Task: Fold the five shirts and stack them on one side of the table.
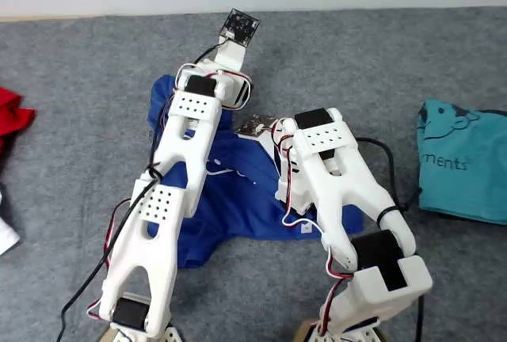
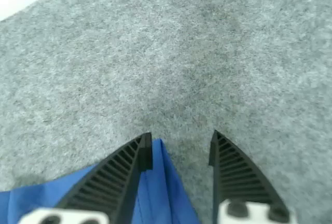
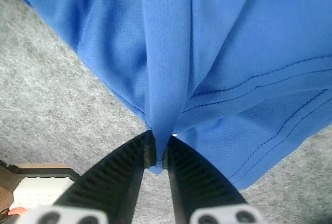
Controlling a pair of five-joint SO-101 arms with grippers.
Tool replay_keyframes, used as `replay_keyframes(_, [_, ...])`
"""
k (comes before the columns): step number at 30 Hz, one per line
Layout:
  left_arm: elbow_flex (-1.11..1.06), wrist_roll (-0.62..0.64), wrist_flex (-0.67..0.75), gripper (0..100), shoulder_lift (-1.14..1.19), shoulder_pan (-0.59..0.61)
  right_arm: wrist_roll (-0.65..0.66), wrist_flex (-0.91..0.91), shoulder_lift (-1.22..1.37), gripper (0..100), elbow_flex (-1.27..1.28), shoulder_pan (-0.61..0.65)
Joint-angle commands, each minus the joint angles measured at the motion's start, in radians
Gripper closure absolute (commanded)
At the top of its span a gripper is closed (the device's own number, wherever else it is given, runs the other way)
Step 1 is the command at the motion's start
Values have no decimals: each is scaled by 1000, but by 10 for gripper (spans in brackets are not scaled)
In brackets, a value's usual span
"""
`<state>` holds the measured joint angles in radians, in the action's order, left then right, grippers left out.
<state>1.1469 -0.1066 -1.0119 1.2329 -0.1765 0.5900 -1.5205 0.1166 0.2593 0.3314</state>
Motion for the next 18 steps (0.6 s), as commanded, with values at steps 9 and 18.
replay_keyframes(9, [222, -121, -52, 869, 121, -3, -9, 5, -48, 963, -6, 4])
replay_keyframes(18, [228, -167, -54, 999, 117, 14, -9, 5, -48, 963, -6, 4])
